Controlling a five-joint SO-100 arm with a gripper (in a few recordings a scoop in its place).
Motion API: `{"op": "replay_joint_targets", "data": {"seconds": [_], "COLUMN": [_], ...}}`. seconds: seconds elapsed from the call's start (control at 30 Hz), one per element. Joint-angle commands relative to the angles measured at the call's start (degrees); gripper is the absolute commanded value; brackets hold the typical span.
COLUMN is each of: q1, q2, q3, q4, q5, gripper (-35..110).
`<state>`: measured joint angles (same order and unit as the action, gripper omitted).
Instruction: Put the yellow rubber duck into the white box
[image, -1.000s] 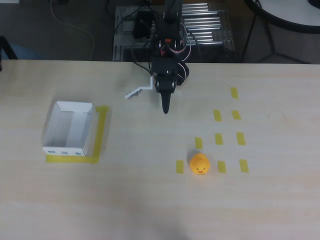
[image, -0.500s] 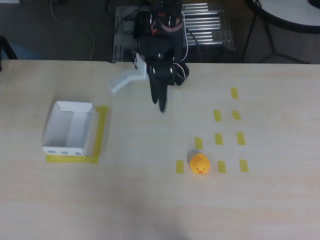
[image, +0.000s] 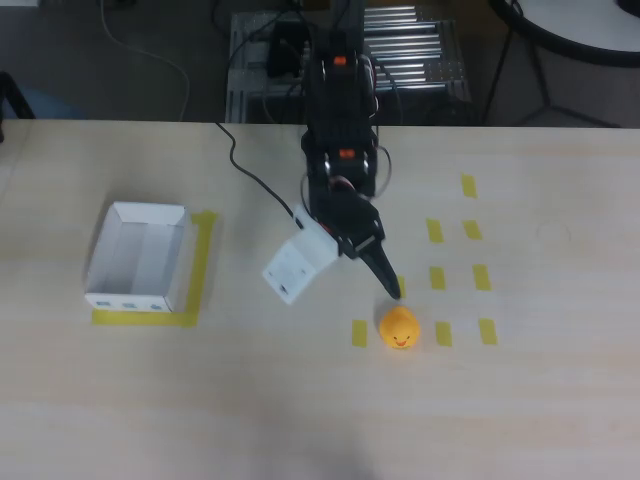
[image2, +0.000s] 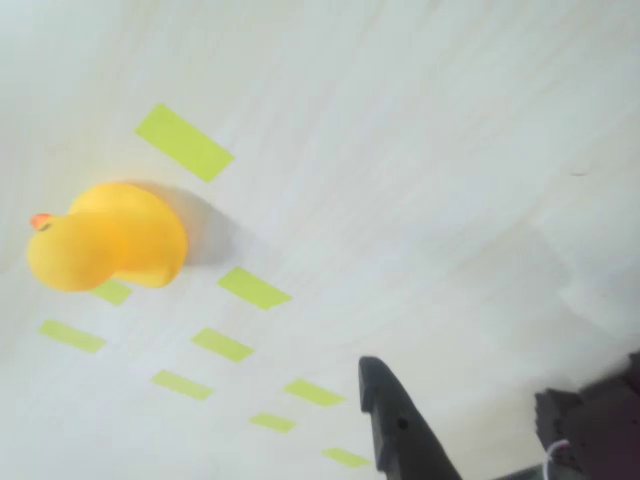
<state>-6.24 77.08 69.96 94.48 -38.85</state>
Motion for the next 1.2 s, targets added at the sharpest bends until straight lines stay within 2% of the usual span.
{"op": "replay_joint_targets", "data": {"seconds": [0.0,0.4,0.63,0.67,0.7,0.77,0.8,1.03,1.17], "q1": [-4.39,-6.86,-8.00,-8.26,-8.44,-8.61,-8.61,-7.65,-4.92], "q2": [-6.50,-28.92,-36.91,-37.35,-37.79,-38.50,-38.67,-37.97,-32.17], "q3": [-15.47,-33.22,-38.06,-38.41,-38.67,-40.25,-41.13,-43.95,-46.49], "q4": [3.16,3.78,3.87,3.87,3.87,3.87,3.87,3.87,3.96], "q5": [1.67,3.52,3.16,3.16,3.16,4.83,5.80,7.12,11.95], "gripper": [66,63,58,55,46,12,0,0,0]}}
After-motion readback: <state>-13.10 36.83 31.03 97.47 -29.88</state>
